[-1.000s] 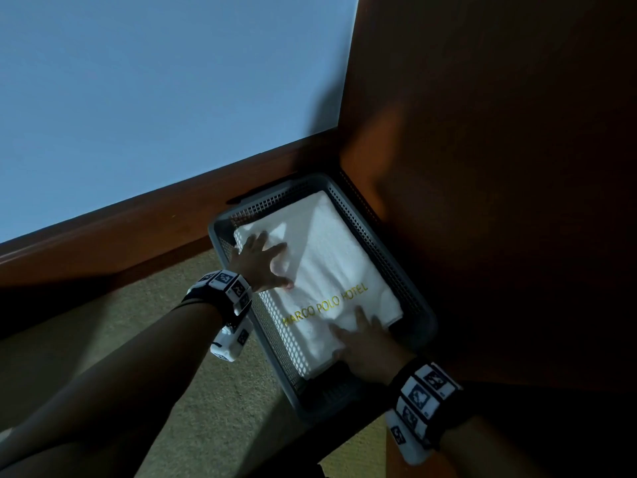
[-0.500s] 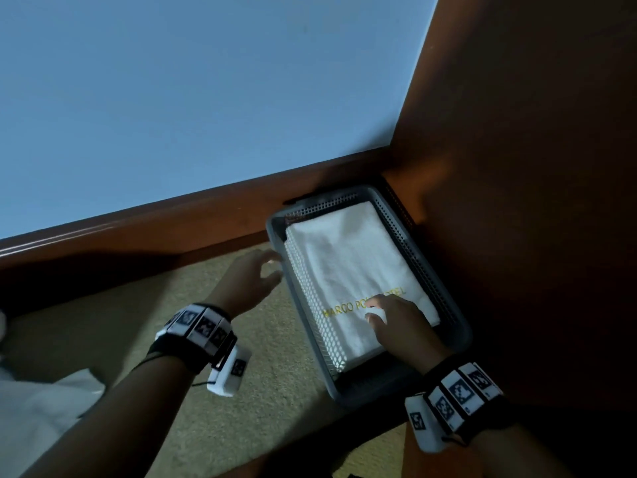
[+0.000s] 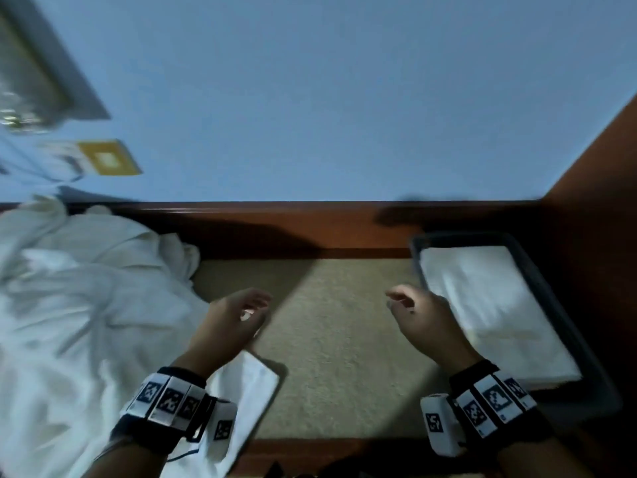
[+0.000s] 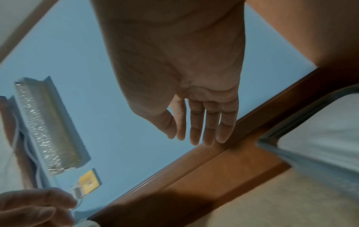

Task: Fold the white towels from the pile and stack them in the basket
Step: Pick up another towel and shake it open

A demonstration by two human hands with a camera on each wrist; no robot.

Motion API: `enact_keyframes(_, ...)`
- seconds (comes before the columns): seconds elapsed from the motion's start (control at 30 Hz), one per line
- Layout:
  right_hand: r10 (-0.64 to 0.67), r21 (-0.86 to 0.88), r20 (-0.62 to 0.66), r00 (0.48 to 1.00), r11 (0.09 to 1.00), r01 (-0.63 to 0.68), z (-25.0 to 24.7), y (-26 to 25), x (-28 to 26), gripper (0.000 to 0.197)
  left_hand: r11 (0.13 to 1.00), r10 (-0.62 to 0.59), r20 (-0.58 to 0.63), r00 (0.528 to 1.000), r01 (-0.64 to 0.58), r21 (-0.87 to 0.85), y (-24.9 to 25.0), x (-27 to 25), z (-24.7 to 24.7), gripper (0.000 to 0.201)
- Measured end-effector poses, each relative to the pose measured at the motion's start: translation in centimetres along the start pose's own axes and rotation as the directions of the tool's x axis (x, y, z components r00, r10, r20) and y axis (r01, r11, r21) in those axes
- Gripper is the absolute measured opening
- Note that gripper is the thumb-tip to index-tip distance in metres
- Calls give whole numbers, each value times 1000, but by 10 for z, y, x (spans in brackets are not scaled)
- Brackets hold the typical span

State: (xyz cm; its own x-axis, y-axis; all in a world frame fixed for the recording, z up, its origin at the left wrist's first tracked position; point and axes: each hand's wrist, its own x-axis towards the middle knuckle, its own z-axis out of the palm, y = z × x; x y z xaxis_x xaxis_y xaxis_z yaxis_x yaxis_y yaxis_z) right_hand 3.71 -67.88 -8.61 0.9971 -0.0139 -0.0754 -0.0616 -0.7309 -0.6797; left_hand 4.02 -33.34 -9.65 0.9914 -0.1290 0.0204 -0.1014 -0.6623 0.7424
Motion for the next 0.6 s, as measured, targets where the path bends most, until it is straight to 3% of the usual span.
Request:
enact_keyframes(0.33, -256, 13, 137, 957, 966, 257, 146, -186, 9, 20, 988, -149, -214, 965, 155, 13, -108, -108, -168, 19)
enact_keyframes(0.6, -515, 50, 335, 789, 846, 531, 265, -333, 24, 27, 952, -290, -393, 873, 304, -29, -174, -156, -244, 20)
